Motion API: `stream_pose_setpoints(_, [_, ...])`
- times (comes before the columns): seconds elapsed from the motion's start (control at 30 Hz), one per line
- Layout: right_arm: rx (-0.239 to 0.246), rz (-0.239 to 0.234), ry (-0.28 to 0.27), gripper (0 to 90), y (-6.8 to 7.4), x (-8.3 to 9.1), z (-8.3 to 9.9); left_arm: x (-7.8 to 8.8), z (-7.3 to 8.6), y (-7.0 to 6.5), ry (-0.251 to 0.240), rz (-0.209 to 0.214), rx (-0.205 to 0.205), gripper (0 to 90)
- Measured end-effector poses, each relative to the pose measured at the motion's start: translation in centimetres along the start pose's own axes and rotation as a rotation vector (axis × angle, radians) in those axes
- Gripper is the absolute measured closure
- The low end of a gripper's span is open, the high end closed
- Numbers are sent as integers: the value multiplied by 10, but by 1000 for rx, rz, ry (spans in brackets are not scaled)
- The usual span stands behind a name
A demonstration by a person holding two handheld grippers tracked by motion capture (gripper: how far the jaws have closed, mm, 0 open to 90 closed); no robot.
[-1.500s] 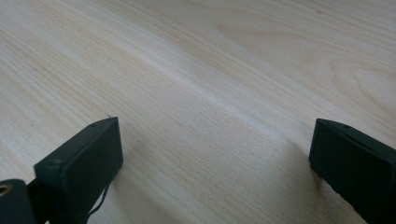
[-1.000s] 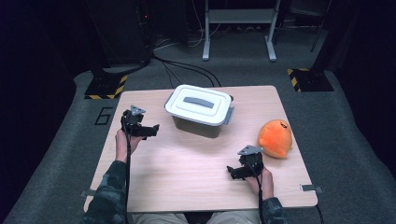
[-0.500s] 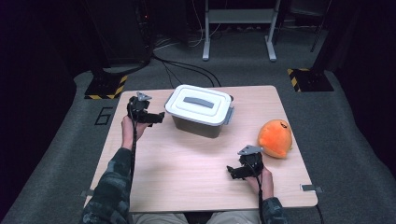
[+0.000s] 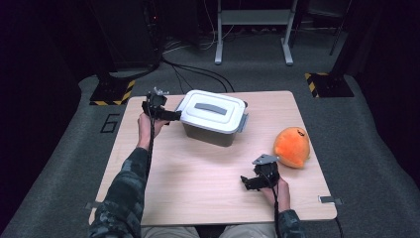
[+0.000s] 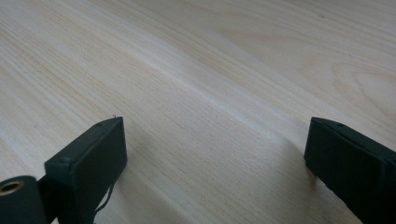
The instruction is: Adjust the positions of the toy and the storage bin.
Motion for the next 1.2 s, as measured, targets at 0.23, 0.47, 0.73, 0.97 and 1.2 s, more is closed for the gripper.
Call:
stream_pose_setpoints(0.23, [0,-1,-4,65,0,0,0,-14,-5,3,1,48,32,75])
stream_pose_setpoints(0.47, [-1,-3,-8,82,0,0,0,-14,-5,-3,-7,61,8,321])
stream_pose_setpoints(0.73, [4,-2,-13,98,0,1,0,-10,-3,-7,-16,95,3,494])
stream_pose_setpoints(0.97, [3,-3,-15,108,0,1,0,-6,-1,-11,-24,119,2,598])
stream_pose_setpoints(1.2, [2,-7,-17,114,0,1,0,-3,1,-13,-22,138,32,608])
Point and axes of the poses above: each handheld gripper's, and its own axes: x roughly backward along the jaws, z roughly out of its underside, y roughly to its left, the point moved 1 cm from there along -x, roughly forward along the jaws, and after that the axes turned 13 degrees about -x, right-handed, at the moved point
